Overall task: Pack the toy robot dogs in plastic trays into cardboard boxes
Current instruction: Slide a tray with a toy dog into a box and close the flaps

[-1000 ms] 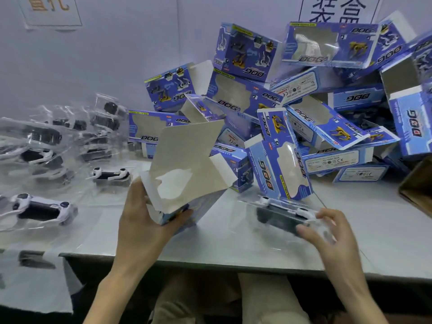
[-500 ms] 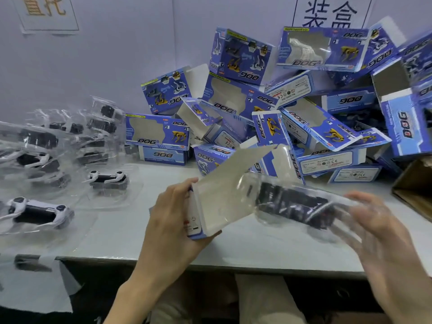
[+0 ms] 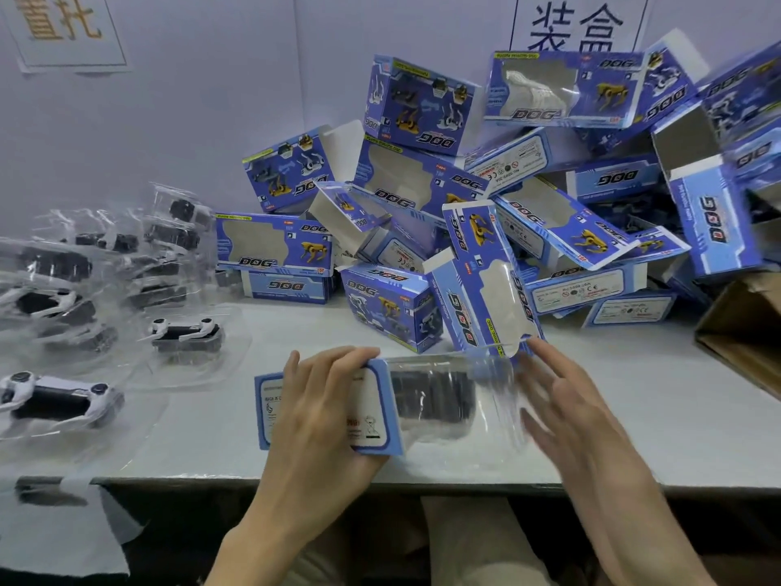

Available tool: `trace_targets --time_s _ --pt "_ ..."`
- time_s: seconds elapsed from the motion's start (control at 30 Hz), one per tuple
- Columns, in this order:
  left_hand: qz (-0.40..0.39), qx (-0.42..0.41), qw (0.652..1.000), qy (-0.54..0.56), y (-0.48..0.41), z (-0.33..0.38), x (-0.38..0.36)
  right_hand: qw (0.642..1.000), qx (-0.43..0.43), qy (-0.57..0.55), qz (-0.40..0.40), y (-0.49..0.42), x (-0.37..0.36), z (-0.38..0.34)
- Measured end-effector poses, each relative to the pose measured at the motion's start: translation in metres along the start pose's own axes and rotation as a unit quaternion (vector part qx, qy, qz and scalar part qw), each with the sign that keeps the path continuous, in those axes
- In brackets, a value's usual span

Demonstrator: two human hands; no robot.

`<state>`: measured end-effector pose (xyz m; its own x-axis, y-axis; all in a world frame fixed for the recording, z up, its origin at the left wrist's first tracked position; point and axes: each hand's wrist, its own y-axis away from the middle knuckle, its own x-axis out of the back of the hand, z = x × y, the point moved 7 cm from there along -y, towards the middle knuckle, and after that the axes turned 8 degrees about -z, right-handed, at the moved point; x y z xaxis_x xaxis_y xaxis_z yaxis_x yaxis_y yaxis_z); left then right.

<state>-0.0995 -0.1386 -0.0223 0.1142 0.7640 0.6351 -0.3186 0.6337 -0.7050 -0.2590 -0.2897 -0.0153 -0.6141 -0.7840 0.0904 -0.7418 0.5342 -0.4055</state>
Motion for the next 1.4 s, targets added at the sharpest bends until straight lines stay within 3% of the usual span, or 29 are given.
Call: trace_targets --time_s 0.07,0.17,0.23,0.3,0.4,0.5,0.6,0.7,0.8,1.07,1.13,1.17,1.23,1.3,1.33,1.4 --pt "0.022 0.027 0.999 0.042 -0.001 -0.003 0.007 0.994 0.076 -0.006 0.084 0.006 0.014 -0.015" --pt "0.046 0.074 0.989 0.121 -0.001 -0.005 0.014 0.975 0.183 0.006 0.130 0.013 0.022 -0.045" --pt "0.060 0.099 0.976 0.184 0.001 0.001 0.013 0.967 0.229 0.042 0.106 0.014 0.013 -0.063" --pt "0.074 0.103 0.961 0.245 0.002 0.013 0.009 0.946 0.268 0.179 0.042 0.016 -0.007 -0.082" --pt "0.088 0.090 0.938 0.324 -0.002 0.025 -0.001 0.865 0.233 0.442 -0.044 0.008 -0.032 -0.079" --pt "0.045 0.110 0.913 0.389 -0.005 0.017 -0.023 0.820 0.131 0.545 -0.118 -0.007 -0.042 -0.051" --pt "0.025 0.141 0.912 0.383 -0.005 0.000 -0.040 0.791 0.093 0.583 -0.164 -0.022 -0.050 -0.030" --pt "0.070 0.134 0.936 0.318 -0.008 -0.001 -0.033 0.796 0.090 0.579 -0.151 -0.036 -0.049 -0.027" --pt "0.142 0.046 0.974 0.169 -0.012 0.013 -0.009 0.801 0.097 0.571 -0.150 -0.039 -0.048 -0.027" --pt "0.002 -0.028 0.999 0.022 -0.039 0.032 -0.004 0.797 0.100 0.569 -0.174 -0.043 -0.047 -0.027" --pt "-0.041 -0.032 0.999 -0.010 -0.047 0.033 0.001 0.818 0.099 0.536 -0.185 -0.052 -0.042 -0.029" --pt "-0.067 -0.033 0.997 -0.028 -0.051 0.033 0.002 0.846 0.087 0.494 -0.180 -0.058 -0.036 -0.030" --pt "-0.111 -0.040 0.992 -0.055 -0.057 0.037 0.004 0.906 0.096 0.402 -0.089 -0.066 -0.015 -0.039" --pt "-0.142 -0.041 0.987 -0.066 -0.059 0.040 0.003 0.920 0.118 0.368 0.069 -0.065 0.010 -0.045" --pt "-0.153 -0.039 0.985 -0.070 -0.059 0.041 0.002 0.928 0.094 0.340 0.119 -0.063 0.019 -0.040" --pt "-0.155 -0.043 0.984 -0.081 -0.059 0.043 0.000 0.961 -0.006 0.240 0.134 -0.065 0.027 -0.017"
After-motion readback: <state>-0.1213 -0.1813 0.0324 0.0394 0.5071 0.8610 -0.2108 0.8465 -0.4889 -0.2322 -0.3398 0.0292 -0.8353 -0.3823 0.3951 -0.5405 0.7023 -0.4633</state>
